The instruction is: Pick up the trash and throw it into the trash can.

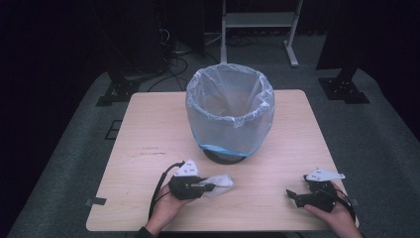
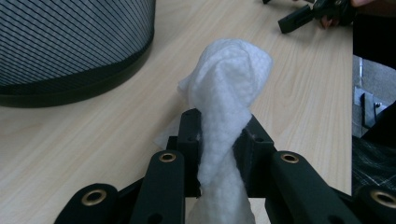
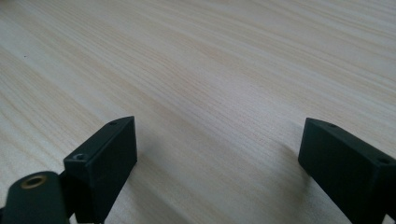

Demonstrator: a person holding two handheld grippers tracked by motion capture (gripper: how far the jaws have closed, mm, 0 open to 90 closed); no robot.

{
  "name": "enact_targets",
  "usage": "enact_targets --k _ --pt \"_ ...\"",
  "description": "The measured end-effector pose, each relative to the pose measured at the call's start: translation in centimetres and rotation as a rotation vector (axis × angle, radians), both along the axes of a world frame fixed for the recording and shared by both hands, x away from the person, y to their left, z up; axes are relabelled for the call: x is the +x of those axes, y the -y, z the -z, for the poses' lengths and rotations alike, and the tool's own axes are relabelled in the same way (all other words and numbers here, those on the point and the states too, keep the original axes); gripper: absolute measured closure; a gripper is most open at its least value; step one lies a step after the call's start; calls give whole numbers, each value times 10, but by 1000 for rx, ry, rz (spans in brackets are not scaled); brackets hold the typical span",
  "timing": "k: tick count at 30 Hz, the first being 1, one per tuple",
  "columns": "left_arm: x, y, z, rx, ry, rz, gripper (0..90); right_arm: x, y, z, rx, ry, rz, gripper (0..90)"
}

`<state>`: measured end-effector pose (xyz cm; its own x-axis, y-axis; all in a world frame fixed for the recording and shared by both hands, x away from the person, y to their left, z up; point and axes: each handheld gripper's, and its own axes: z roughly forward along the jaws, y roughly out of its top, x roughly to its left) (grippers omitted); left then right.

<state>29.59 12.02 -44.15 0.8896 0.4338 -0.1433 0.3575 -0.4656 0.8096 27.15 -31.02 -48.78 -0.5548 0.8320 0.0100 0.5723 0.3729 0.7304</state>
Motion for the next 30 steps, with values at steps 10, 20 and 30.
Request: enact_targets --k 10,20,30 --pt "1 -19 -16 -43 13 -28 734 0 0 0 0 0 0 99" --pt "2 -38 -44 -91 37 -53 754 0 0 0 0 0 1 99" --pt "4 -54 -79 -146 76 -81 771 0 0 0 0 0 1 99"
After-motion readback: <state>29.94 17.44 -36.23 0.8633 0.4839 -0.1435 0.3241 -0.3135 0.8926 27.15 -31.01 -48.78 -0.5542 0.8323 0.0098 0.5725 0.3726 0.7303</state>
